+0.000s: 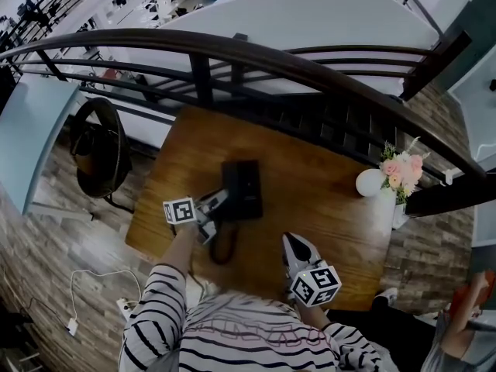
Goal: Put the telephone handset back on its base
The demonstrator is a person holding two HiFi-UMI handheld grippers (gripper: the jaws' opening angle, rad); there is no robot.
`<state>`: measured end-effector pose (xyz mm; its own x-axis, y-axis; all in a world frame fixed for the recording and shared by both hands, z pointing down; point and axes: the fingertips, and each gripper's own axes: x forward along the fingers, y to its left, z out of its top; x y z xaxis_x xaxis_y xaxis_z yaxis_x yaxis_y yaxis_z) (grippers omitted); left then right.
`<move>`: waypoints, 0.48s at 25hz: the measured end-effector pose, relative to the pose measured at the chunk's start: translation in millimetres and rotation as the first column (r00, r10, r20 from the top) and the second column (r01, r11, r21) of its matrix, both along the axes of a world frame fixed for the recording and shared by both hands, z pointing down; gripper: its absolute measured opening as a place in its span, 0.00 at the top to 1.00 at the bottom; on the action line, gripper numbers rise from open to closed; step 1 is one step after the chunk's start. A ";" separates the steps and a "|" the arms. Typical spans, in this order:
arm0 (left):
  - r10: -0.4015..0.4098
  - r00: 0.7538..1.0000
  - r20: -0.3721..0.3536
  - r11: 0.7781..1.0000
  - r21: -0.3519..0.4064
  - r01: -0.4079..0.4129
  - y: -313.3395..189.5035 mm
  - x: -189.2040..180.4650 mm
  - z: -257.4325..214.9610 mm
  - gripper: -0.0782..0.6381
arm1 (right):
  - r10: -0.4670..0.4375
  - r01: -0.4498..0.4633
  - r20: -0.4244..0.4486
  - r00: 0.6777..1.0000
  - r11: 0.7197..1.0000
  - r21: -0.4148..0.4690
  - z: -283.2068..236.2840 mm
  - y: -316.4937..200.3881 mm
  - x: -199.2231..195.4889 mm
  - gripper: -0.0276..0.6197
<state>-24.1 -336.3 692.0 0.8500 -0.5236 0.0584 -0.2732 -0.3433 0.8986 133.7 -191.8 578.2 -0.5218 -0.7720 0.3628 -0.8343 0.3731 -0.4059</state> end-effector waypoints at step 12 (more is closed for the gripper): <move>-0.042 0.989 0.139 0.999 -0.002 0.043 3.1 -10.3 3.4 0.71 | -0.007 0.007 0.005 1.000 1.000 0.011 -2.7 6.3 -10.6 0.96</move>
<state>-34.4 -333.2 695.4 0.8104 -0.5585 0.1769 -0.4094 -0.3239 0.8529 123.1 -185.5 575.4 -0.5292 -0.7720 0.3520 -0.8296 0.3837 -0.4057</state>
